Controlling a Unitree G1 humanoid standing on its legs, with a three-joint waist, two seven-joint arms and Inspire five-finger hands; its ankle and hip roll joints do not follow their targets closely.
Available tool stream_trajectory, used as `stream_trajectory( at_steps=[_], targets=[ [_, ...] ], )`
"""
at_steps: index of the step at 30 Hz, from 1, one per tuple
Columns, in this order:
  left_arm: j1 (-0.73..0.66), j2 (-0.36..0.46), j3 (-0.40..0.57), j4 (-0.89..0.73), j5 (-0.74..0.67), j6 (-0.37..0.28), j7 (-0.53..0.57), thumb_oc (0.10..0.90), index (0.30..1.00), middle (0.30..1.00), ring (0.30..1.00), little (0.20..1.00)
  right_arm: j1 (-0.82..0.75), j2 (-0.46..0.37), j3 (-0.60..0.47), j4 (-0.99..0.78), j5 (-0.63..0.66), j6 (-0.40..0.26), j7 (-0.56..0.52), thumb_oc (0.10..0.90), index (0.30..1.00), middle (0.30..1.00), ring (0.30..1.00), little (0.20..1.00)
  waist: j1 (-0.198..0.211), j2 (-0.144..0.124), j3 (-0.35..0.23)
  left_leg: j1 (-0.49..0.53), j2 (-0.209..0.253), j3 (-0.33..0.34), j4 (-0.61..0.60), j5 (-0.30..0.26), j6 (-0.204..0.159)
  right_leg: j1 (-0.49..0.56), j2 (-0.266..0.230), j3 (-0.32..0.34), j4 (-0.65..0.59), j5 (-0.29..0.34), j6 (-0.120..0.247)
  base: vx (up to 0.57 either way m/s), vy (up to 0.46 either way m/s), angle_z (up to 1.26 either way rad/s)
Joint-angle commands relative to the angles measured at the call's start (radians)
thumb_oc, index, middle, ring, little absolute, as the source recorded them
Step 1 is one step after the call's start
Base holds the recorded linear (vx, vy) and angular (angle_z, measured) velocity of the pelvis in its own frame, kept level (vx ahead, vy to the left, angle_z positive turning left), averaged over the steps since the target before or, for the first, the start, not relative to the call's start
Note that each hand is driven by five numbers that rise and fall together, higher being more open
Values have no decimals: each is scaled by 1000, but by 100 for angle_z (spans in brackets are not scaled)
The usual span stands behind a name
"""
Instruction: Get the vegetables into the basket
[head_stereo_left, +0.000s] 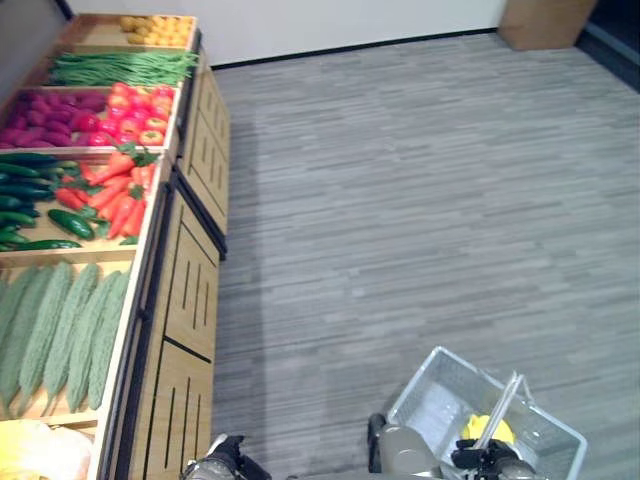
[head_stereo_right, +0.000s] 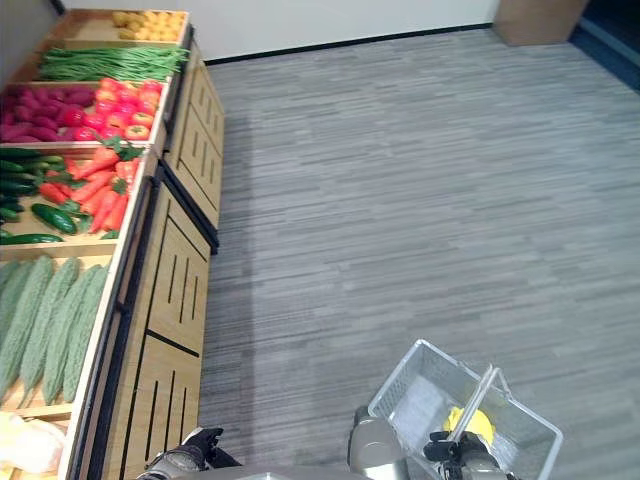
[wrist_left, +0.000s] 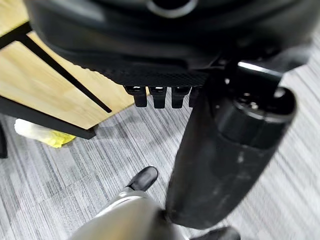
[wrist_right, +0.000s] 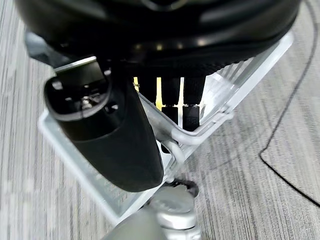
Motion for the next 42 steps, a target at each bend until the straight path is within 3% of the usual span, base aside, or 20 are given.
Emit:
stream_trajectory(
  at_steps=[1, 5, 7, 9, 10, 11, 16, 20, 21, 22, 25, 28, 29, 30, 32, 33, 36, 38, 40, 42],
  targets=[
    [-15, 8, -2, -35, -53, 5, 11, 900, 1000, 1000, 1000, 1000, 45, -9, 60, 63, -48, 18, 14, 400, 300, 300, 300, 300, -5, -52, -5, 36, -99, 26, 327, 247, -112, -18, 47, 84, -202, 236, 16, 281, -288, 26],
    [-13, 11, -7, -42, -63, 9, 13, 900, 1000, 1000, 1000, 1000, 49, -14, 51, 69, -37, 27, 12, 400, 300, 300, 300, 300, 12, -82, 10, -36, -58, 109, 445, 269, -106, 40, 47, 103, -196, 188, -11, 282, -229, -5],
    [-11, 12, -1, -44, -74, 9, 18, 900, 1000, 1000, 1000, 1000, 57, -18, 49, 75, -36, 29, 10, 400, 300, 300, 300, 300, 34, -95, 15, -117, -47, 137, 438, 247, -76, 87, 48, 125, -199, 165, -13, 266, -99, -21],
    [-9, 16, 1, -48, -75, 9, 22, 900, 1000, 1000, 1000, 1000, 60, -19, 53, 73, -40, 29, 8, 400, 300, 300, 300, 300, 58, -110, 18, -225, -46, 138, 381, 207, -41, 129, 41, 153, -213, 152, -3, 379, -51, -29],
    [-8, 21, 1, -48, -73, 9, 26, 900, 1000, 1000, 1000, 1000, 66, -21, 53, 74, -47, 29, 5, 400, 300, 300, 300, 300, 79, -109, 20, -275, -6, 142, 243, 172, -14, 163, 41, 170, -219, 129, 17, 330, 21, -15],
    [-7, 21, 1, -48, -73, 9, 26, 900, 1000, 1000, 1000, 1000, 67, -21, 53, 73, -47, 29, 5, 400, 300, 300, 300, 300, 81, -111, 23, -266, -8, 145, 238, 170, -14, 168, 39, 172, -218, 126, 18, 386, 68, -11],
    [-1, 24, 16, -46, -95, 1, 40, 900, 1000, 1000, 1000, 1000, 57, -28, 73, 69, -67, 19, -5, 400, 300, 300, 300, 300, 145, -99, 30, -345, 43, 42, -114, 300, -47, 277, 62, 289, -236, 56, 37, 404, 62, -60],
    [10, 30, 30, -37, -95, 2, 40, 900, 1000, 1000, 1000, 1000, 41, -23, 87, 73, -73, 17, -4, 400, 300, 300, 300, 300, 171, -101, 28, -381, 74, 63, -124, 320, -62, 342, 73, 356, -240, 15, 35, 375, 42, -80],
    [32, 35, 48, -28, -99, 4, 38, 900, 1000, 1000, 1000, 1000, 32, -12, 95, 77, -76, 18, 1, 400, 300, 300, 300, 300, 190, -99, 2, -364, 81, 77, -124, 325, -53, 391, 74, 394, -259, -16, 40, 617, 189, -91],
    [40, 38, 51, -25, -98, 3, 36, 900, 1000, 1000, 1000, 1000, 33, -1, 99, 78, -74, 16, 4, 400, 300, 300, 300, 300, 201, -102, -21, -363, 83, 85, -117, 350, -58, 423, 53, 406, -268, -33, 48, 489, 167, -104],
    [37, 41, 47, -21, -97, 2, 36, 900, 1000, 1000, 1000, 1000, 30, 3, 98, 74, -73, 15, 6, 400, 300, 300, 300, 300, 204, -112, -38, -369, 61, 118, -96, 347, -42, 431, 19, 411, -253, -47, 61, 293, 159, -72],
    [42, 50, 50, -14, -84, 4, 32, 900, 1000, 1000, 1000, 1000, 23, 12, 91, 75, -73, 19, 12, 400, 300, 300, 300, 300, 211, -138, -63, -359, 22, 162, -78, 313, -10, 409, -24, 430, -205, -2, 96, 330, 159, -20],
    [43, 52, 46, -11, -75, 6, 30, 900, 1000, 1000, 1000, 1000, 22, 18, 96, 72, -84, 21, 18, 400, 300, 300, 300, 300, 217, -148, -74, -355, 4, 186, -66, 295, 2, 402, -42, 437, -187, 35, 110, 437, 211, -26],
    [44, 54, 35, -14, -60, 7, 23, 900, 1000, 1000, 1000, 1000, 13, 20, 106, 70, -101, 23, 24, 400, 300, 300, 300, 300, 221, -167, -79, -341, -37, 204, -61, 264, 26, 378, -75, 440, -114, 128, 148, 393, 207, -34],
    [38, 58, 32, -19, -63, 10, 21, 900, 1000, 1000, 1000, 1000, 6, 17, 104, 62, -98, 24, 21, 400, 300, 300, 300, 300, 227, -162, -77, -326, -53, 215, -59, 236, 44, 333, -76, 447, -46, 201, 171, 224, 135, -30],
    [38, 58, 32, -19, -63, 10, 21, 900, 1000, 1000, 1000, 1000, 6, 17, 104, 62, -98, 24, 21, 400, 300, 300, 300, 300, 227, -162, -77, -326, -53, 216, -59, 236, 44, 333, -77, 447, -45, 201, 171, 134, 108, -17],
    [24, 62, 23, -29, -63, 12, 15, 900, 1000, 1000, 1000, 1000, -1, 13, 92, 49, -81, 23, 19, 400, 300, 300, 300, 300, 223, -153, -57, -284, -89, 224, -67, 199, 74, 266, -79, 434, 93, 342, 190, 200, 168, 2],
    [17, 65, 18, -35, -65, 12, 12, 900, 1000, 1000, 1000, 1000, 0, 9, 87, 47, -77, 25, 17, 400, 300, 300, 300, 300, 212, -130, -37, -234, -97, 215, -85, 178, 91, 207, -83, 395, 194, 386, 173, 188, 219, 16],
    [10, 63, 7, -40, -57, 19, 2, 900, 1000, 1000, 1000, 1000, 13, 7, 72, 44, -67, 29, 12, 400, 300, 300, 300, 300, 193, -100, -13, -175, -113, 204, -107, 153, 107, 153, -127, 294, 304, 425, 152, 224, 243, 27],
    [10, 64, 8, -42, -58, 22, 2, 900, 1000, 1000, 1000, 1000, 17, 7, 71, 40, -68, 29, 13, 400, 300, 300, 300, 300, 187, -96, -5, -161, -118, 201, -110, 146, 114, 139, -142, 272, 338, 435, 153, 150, 134, 64]
  ],
)
